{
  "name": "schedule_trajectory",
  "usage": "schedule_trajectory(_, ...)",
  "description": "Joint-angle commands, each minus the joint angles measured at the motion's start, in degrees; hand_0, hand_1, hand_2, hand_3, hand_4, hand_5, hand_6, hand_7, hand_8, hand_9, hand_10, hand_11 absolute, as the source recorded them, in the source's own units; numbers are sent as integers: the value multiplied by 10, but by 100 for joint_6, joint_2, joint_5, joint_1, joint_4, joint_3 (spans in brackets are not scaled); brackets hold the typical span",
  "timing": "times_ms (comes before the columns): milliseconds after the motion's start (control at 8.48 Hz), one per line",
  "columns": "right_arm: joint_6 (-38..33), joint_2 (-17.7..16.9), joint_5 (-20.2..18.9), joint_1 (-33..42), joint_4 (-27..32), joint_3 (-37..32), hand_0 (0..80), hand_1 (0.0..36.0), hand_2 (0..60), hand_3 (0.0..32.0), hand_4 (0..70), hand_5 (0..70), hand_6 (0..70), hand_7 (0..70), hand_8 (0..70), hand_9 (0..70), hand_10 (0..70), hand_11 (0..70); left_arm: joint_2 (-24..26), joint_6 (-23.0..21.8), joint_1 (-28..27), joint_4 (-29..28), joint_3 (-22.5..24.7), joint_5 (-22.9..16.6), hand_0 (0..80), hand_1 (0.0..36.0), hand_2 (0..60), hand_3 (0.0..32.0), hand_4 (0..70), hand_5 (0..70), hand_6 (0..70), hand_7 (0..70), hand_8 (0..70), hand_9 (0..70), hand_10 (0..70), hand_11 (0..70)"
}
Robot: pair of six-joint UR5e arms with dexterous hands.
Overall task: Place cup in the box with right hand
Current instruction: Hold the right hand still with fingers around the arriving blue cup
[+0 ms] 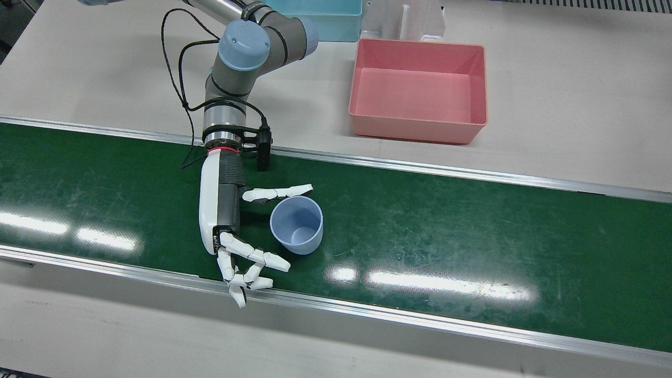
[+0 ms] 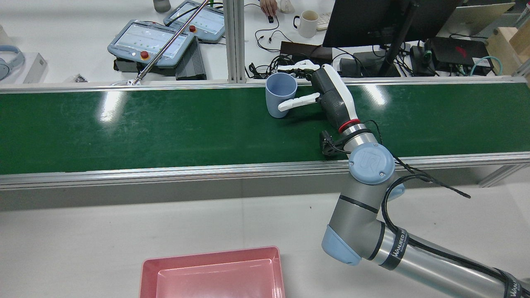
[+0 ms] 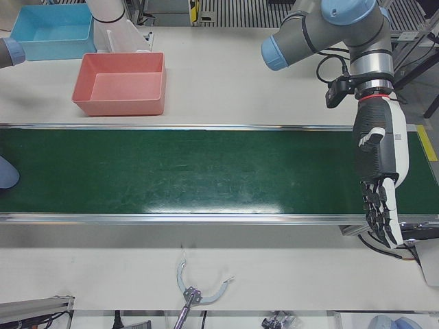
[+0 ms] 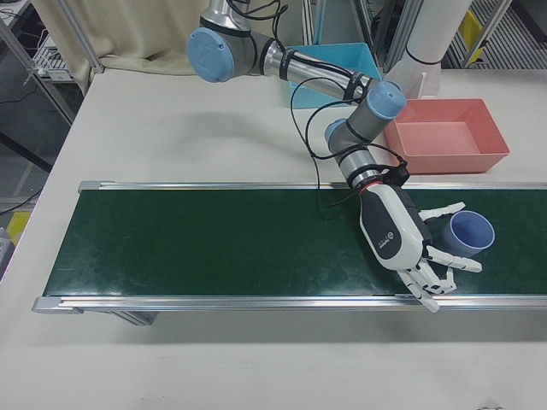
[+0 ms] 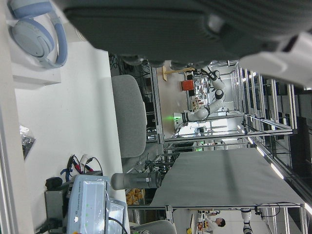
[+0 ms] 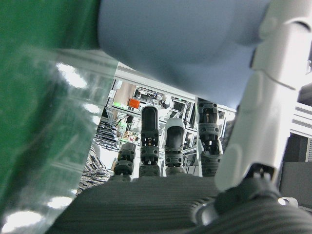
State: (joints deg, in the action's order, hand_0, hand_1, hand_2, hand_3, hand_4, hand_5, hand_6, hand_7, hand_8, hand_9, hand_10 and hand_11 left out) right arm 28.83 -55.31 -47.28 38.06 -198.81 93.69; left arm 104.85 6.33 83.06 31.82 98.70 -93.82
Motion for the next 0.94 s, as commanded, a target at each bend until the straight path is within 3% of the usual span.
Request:
schedule_trajectory(0, 0, -6, 0, 0, 0, 0, 580, 107, 0, 8, 321, 70, 145, 700, 240, 369, 86, 132, 0, 0, 0, 0, 0, 4, 0, 0, 0, 0, 0, 0, 0, 0, 0, 0, 0, 0)
schedule_trajectory(825, 9, -6, -9, 0, 0, 9, 582, 112, 0, 12, 309, 72, 144, 700, 241, 369, 85, 130, 0, 0, 0, 0, 0, 4, 0, 0, 0, 0, 0, 0, 0, 0, 0, 0, 0, 0)
